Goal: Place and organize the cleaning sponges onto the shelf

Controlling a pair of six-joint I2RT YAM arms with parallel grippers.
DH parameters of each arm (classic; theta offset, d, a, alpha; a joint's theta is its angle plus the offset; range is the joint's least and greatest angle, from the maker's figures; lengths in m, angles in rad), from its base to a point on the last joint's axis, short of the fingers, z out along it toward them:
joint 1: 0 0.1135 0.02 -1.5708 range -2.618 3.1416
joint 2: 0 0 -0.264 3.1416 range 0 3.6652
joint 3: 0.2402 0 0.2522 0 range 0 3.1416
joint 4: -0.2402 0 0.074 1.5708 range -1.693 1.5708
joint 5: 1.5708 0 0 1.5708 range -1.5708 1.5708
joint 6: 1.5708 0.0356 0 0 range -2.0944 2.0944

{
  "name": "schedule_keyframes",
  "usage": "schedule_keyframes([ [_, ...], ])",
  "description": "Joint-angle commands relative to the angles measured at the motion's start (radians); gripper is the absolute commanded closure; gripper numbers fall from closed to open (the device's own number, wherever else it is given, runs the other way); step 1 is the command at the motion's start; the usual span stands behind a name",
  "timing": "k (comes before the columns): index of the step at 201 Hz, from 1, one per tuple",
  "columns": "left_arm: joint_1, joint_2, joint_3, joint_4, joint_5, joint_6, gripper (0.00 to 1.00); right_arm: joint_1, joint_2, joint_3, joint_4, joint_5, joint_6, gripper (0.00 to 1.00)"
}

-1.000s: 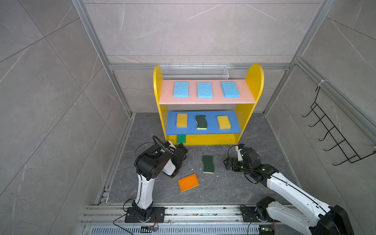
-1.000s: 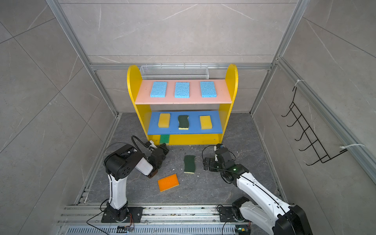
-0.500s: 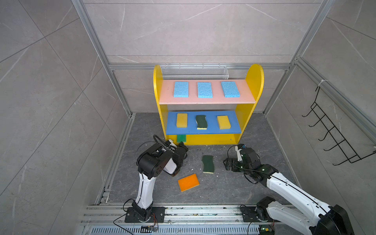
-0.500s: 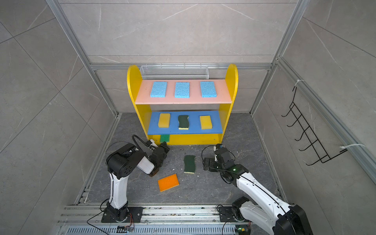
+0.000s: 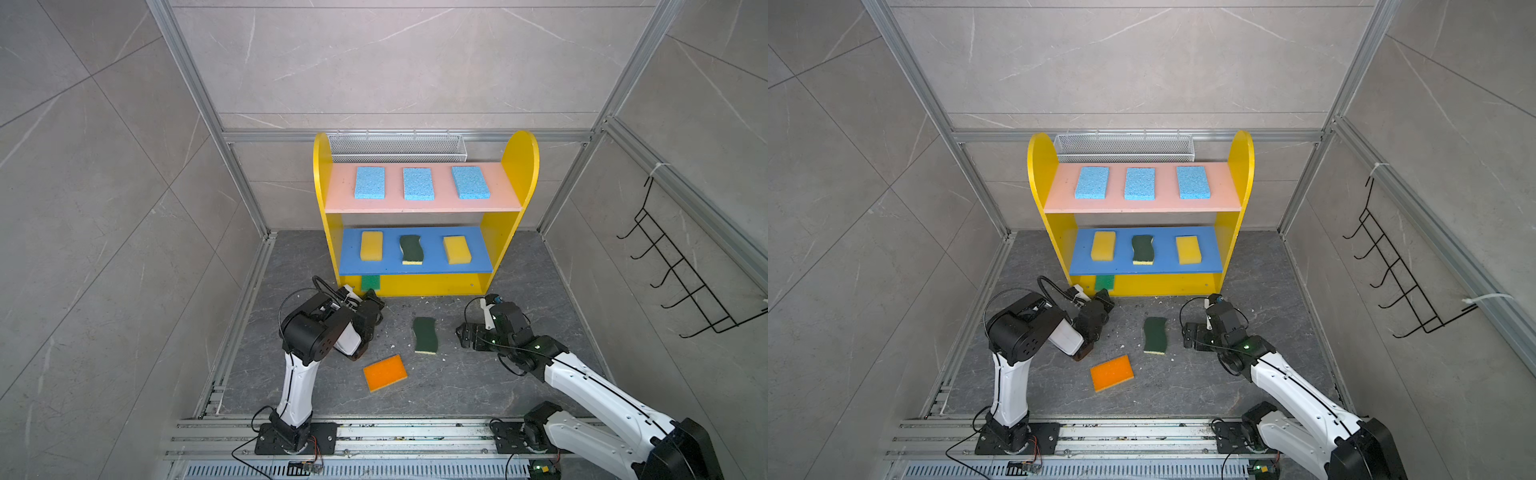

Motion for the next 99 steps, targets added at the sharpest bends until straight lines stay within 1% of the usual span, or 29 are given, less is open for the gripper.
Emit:
schedule_keyframes([
  [1, 0.007, 0.053, -0.016, -0.089, -0.027, -0.009, 0.84, 0.006, 0.006, -0.017, 0.01, 0.014, 0.003, 0.0],
  [47, 0.009, 0.043, -0.021, -0.107, -0.034, -0.009, 0.85, 0.006, 0.009, -0.017, 0.011, 0.012, 0.004, 0.0],
  [99, 0.009, 0.079, -0.009, -0.088, -0.032, -0.028, 0.85, 0.006, 0.014, -0.018, 0.014, 0.009, 0.004, 0.0],
])
